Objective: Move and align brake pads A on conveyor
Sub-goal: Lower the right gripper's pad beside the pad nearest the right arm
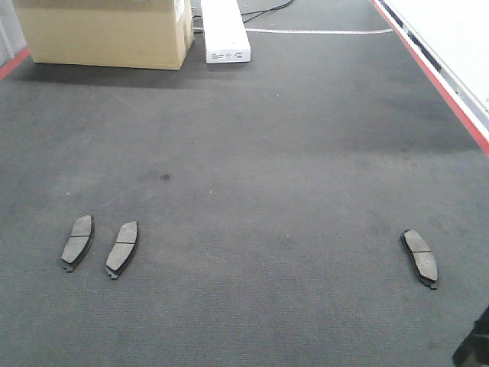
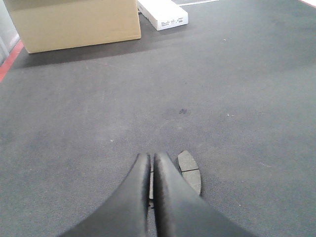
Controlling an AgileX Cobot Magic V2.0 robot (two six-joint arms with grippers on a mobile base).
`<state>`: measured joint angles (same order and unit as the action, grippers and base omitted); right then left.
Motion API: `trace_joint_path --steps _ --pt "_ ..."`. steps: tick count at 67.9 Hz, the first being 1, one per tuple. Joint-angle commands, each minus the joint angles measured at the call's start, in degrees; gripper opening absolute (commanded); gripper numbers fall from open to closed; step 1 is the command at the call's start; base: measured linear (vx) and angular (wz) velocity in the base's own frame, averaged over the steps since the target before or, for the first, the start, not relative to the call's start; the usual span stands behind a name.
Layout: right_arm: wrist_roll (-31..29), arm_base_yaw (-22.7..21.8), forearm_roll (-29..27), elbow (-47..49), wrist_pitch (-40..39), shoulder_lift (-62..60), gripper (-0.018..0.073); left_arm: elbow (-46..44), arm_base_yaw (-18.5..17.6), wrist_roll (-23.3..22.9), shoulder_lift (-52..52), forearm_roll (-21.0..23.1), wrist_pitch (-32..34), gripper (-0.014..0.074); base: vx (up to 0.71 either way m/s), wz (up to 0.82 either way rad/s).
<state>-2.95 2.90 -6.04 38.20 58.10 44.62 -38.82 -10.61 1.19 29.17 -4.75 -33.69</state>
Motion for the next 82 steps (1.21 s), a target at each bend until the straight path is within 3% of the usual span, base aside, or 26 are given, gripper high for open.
trace_joint_path --steps 1,49,82 --pt "-0.11 -0.04 -1.36 3.49 -2.49 4.46 -0.0004 -1.28 -0.36 -0.12 0.32 -0.06 4.38 -0.0006 0.0 0.0" --pt "-4.76 -0.04 -3.02 35.31 15.57 45.72 -0.0004 -1.28 -0.36 -0.12 0.32 -0.06 4.38 -0.0006 0.0 0.0" --pt "-6.24 -0.04 -2.02 45.81 15.57 63.39 -0.0004 -1.28 -0.36 -0.12 0.32 -0.06 4.38 -0.0006 0.0 0.0"
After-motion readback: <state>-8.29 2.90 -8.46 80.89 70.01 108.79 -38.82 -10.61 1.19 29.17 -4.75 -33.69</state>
